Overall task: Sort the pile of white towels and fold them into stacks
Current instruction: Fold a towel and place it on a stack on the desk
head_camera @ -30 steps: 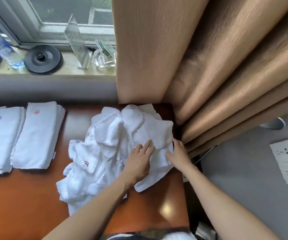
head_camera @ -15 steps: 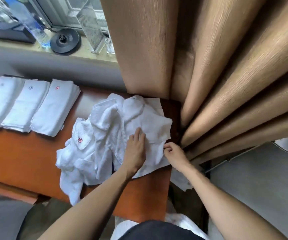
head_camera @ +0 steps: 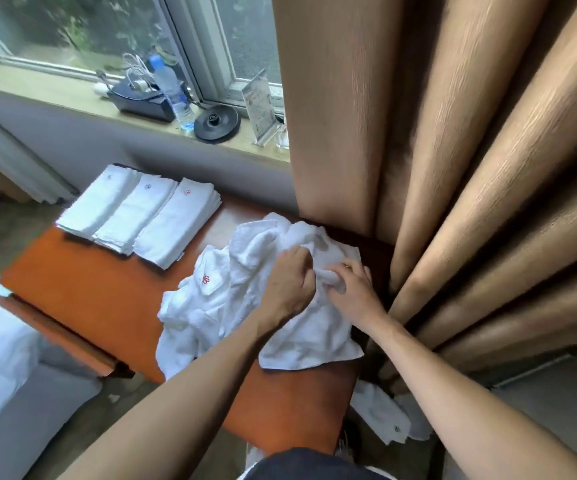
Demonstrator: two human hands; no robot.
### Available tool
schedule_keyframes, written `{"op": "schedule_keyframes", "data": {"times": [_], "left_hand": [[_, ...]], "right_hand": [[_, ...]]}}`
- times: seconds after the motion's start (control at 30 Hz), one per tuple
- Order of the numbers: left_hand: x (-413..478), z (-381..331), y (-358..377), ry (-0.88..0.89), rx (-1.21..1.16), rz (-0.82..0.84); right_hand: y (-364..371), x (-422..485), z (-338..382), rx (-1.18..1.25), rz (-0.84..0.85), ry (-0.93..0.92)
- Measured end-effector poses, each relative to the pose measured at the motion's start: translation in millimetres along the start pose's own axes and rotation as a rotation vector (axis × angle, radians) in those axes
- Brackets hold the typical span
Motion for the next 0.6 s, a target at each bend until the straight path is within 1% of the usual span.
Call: {"op": "schedule_keyframes", "data": {"times": [0.1,0.2,0.3,0.37,0.47,0.6], "left_hand": [[4.9,-4.9,-32.0,-0.061,-0.056,-0.086],[6.5,-4.9,-61.6,-0.128,-0.108,-0.139],[10.8,-16.6,-83.5,-0.086,-0.115,-0.158],[15.9,-25.9,-99.1,-0.055,-0.152,-0.174],[24.0,-36.1,-124.6,-0.049,-0.217,-0.169],[36.3,-50.6,-152.5,-0.008,-0.282,-0.168]], "right_hand": [[-13.3,4.5,39.3,0.018,-0.033,-0.132],[-28.2,-1.7,73.6,-0.044,-0.131,-0.185],[-51.2,-8.4,104.8,-0.098,-0.271,-0.215],[-62.9,-14.0,126.7,-0.108,-0.315,-0.260],[-76.4,-23.0,149.0,-0.140,-0.357,-0.199],[-97.4,-35.0,164.2,-0.190,-0.462,-0.142]]}}
Point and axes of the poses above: each hand's wrist, its own x-axis towards the middle knuckle, its own y-axis out of the palm, z = x × y, the point moved 2 cm from there along x, towards the middle knuckle, and after that the axes turned 3 degrees about -x, right-handed, at the moved point
